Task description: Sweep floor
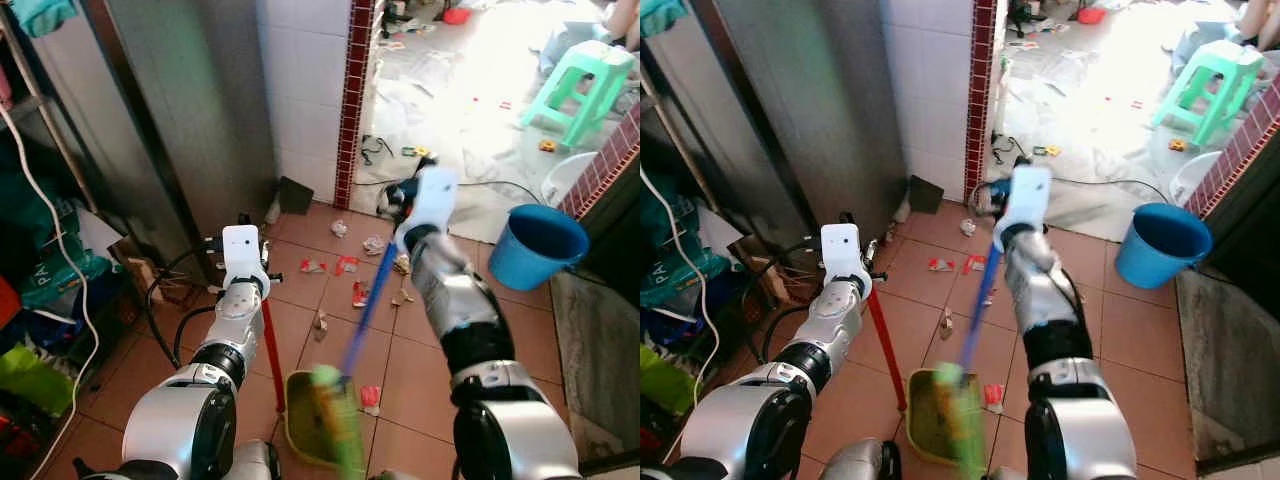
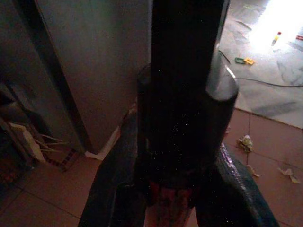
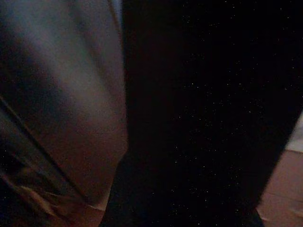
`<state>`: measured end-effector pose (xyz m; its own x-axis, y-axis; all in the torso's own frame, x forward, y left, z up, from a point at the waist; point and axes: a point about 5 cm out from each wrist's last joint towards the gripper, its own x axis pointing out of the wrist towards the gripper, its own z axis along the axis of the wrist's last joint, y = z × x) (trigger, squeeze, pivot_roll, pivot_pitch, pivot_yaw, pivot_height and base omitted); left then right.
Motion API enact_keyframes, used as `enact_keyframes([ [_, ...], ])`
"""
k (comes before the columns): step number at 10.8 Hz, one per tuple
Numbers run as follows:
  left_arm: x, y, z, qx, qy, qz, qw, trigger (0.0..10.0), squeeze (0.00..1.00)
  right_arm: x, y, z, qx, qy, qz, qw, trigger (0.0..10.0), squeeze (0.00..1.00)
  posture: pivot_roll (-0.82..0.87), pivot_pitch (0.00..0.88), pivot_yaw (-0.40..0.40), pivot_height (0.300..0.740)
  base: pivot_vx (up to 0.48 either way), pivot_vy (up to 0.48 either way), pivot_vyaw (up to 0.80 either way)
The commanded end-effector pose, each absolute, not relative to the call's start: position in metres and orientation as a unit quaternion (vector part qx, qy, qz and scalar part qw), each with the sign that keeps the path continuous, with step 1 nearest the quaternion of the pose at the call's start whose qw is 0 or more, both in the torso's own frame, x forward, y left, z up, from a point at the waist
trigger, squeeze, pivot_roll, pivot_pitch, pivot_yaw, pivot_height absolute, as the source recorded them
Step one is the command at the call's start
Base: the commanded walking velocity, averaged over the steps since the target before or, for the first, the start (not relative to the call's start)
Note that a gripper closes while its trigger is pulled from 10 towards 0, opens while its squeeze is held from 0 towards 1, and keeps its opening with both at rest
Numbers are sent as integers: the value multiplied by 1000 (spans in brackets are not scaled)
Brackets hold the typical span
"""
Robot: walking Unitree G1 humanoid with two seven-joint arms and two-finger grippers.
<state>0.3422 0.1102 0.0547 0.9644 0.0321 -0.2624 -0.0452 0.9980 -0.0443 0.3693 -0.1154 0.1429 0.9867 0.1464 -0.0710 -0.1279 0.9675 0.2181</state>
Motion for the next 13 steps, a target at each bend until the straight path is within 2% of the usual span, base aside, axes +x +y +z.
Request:
enact_keyframes([
  [1, 346, 108, 60, -23, 123, 15, 992, 10000, 0, 376, -105, 176, 130, -12, 104, 986, 10000, 0, -108, 0, 32, 740, 0, 0, 0],
  [2, 348, 109, 67, -7, 98, 17, 995, 10000, 0, 376, -107, 192, 52, -66, 113, 990, 10000, 0, -111, 0, 33, 740, 0, 0, 0],
  [5, 351, 115, 76, 24, 58, 34, 997, 10000, 0, 373, -131, 213, -34, -150, 73, 985, 10000, 0, -107, 0, 28, 740, 0, 0, 0],
  [8, 351, 111, 76, 44, 54, 26, 997, 10000, 0, 370, -146, 198, -113, -147, 31, 982, 10000, 0, -110, 0, 25, 740, 0, 0, 0],
  [9, 351, 110, 77, 42, 50, 19, 998, 10000, 0, 362, -148, 170, -139, -117, 21, 983, 10000, 0, -113, 25, 41, 740, 0, 0, 0],
  [11, 350, 112, 76, 47, 45, 11, 998, 10000, 0, 357, -145, 143, -104, -77, 23, 991, 10000, 0, -95, 85, 93, 740, 0, 0, 0],
  [13, 347, 120, 75, 46, 34, 7, 998, 10000, 0, 352, -143, 117, -67, -34, 7, 997, 10000, 0, -32, 124, 88, 740, 0, 0, 0],
])
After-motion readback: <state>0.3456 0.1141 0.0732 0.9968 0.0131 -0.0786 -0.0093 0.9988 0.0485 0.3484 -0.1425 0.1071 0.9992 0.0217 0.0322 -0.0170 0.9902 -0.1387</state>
